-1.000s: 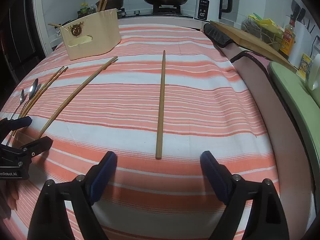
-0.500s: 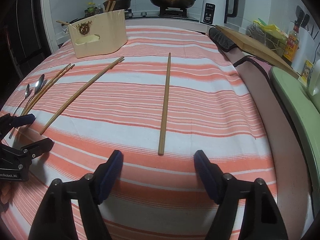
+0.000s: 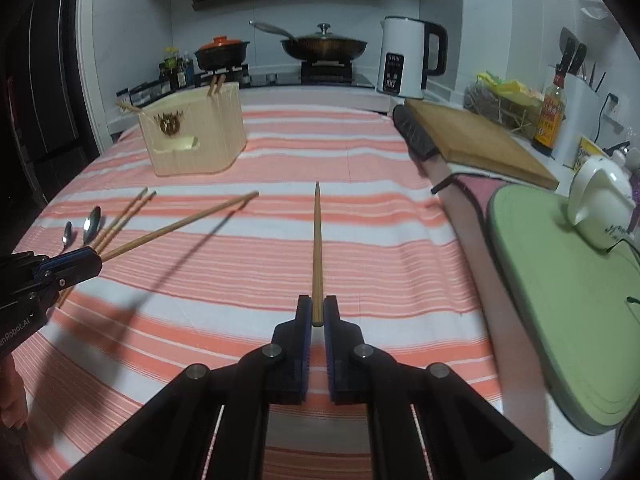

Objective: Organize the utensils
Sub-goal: 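Lift both held chopsticks and lower them into the beige holder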

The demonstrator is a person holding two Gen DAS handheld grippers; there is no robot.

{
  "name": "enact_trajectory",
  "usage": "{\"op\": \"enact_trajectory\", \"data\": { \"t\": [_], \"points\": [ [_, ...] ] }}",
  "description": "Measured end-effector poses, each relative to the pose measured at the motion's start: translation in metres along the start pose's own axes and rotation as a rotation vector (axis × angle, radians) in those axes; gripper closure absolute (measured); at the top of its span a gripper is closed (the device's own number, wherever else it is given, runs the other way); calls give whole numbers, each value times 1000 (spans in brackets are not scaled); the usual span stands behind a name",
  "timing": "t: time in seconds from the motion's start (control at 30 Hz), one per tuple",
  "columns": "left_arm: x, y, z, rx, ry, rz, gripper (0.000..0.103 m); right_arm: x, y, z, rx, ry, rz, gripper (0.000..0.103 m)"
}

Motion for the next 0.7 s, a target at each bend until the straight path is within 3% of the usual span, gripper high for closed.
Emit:
{"op": "enact_trajectory", "data": {
  "t": [0.4,0.7],
  "points": [
    [-3,-76,62,-134,109,32,100,9,-73,90,-203,0,0,97],
    [-15,-100,98,-192,151,11,100,19,-88,128,-217,-38,-9,97]
  ]
}}
Point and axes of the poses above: each gripper's, at about its wrist camera, not at the fingertips, and z roughly against the way its jaws point, x to its left, y to its underside, the point moved 10 cm from there along -z, roughly the way its jaws point, and after that the axes turned 3 degrees about -x, right-handed, at the moved point
